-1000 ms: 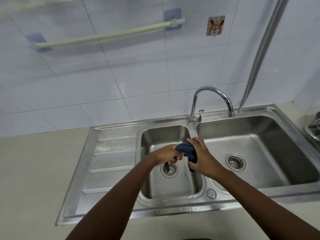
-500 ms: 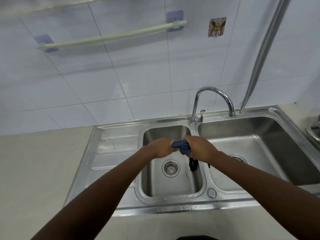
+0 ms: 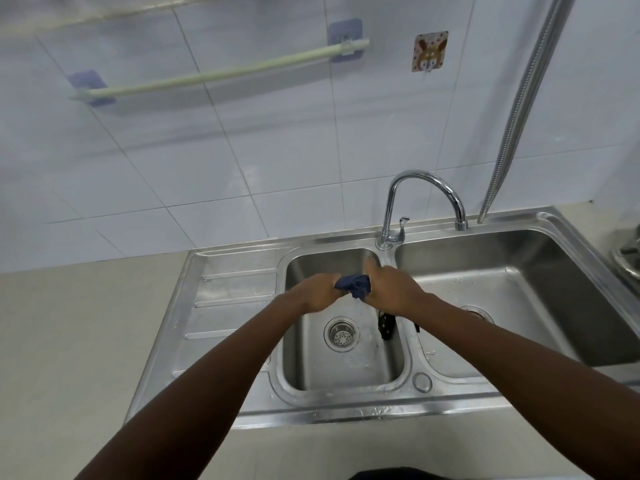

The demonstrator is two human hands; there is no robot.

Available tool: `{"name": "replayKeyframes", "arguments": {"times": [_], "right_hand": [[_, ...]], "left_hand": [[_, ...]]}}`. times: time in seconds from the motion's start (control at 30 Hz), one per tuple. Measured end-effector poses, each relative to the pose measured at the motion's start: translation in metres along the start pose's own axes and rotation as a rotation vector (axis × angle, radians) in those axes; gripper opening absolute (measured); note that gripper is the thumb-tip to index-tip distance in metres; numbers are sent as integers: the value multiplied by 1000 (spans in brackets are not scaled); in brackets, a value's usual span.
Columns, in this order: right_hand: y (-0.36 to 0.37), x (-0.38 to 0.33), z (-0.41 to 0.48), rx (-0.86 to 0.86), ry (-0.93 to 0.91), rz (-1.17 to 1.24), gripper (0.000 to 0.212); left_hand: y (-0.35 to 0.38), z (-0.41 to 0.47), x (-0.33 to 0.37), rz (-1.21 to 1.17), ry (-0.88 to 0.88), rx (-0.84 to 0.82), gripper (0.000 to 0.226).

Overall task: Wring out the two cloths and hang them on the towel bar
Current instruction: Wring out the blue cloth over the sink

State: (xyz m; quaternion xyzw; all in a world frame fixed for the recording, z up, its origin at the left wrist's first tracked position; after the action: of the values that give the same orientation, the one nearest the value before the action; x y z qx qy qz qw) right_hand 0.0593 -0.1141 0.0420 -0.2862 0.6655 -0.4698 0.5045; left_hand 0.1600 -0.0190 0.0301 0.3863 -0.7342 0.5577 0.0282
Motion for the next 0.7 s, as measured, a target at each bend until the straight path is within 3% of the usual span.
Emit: {"name": "replayKeyframes", "arguments": {"times": [0.1, 0.23, 0.33, 0.43, 0.5, 0.7], "right_hand": [[-10, -8, -5, 211, -162, -186, 38], [-10, -12, -4, 224, -225, -140, 33], [-8, -13, 0, 190, -181, -134, 28], [-12, -10, -1, 140, -97, -200, 15], [-13, -8, 1, 45, -33, -244, 18], [-13, -8, 8, -83, -13, 7, 31]], "left_hand": [[-2, -4, 3, -426, -106, -267, 14], [-8, -5, 5, -551, -173, -339, 20], [-10, -3, 8, -280, -116, -249, 10], [-13, -5, 15, 161, -24, -57, 30], [-16, -9, 18, 376, 30, 114, 33], [-19, -15, 23, 593, 167, 394, 24]]}}
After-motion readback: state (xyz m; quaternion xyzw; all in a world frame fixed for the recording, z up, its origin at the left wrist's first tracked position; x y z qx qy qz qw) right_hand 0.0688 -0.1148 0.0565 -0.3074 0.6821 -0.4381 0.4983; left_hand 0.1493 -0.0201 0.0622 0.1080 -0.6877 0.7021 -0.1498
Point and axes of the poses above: each hand's wrist, its own z-axis towards the middle knuckle, its own y-axis out of the palm, x = y × z, the point moved 6 cm from there along z, towards the middle knuckle, and after that the axes turned 5 degrees about -y, right-handed, at the moved point
